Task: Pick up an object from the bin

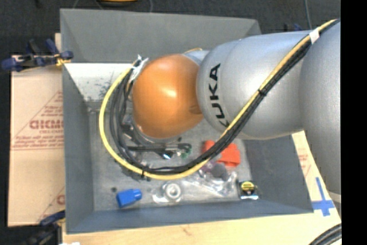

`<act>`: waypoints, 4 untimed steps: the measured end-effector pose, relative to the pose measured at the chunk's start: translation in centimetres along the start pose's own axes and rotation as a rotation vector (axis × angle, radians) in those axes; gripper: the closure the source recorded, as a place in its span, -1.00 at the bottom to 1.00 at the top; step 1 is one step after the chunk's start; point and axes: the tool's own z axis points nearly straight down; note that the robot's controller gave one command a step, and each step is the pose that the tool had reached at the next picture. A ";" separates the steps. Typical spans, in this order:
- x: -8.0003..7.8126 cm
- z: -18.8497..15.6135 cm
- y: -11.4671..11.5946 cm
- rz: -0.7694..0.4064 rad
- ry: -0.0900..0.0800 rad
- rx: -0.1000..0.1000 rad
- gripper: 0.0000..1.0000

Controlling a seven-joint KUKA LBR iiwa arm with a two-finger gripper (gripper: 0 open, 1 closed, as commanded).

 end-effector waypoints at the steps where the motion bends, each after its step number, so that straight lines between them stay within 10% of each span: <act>1: 0.0 -0.1 0.0 0.002 0.000 -0.001 -1.00; 2: 2.2 9.5 1.6 -0.031 0.005 -0.003 -1.00; 3: 2.0 9.1 1.5 -0.029 0.000 0.000 1.00; 4: 2.1 -4.3 1.0 0.059 -0.005 0.005 1.00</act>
Offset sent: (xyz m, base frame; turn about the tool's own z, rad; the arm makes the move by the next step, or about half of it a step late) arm 0.0000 0.0000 0.0000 0.0000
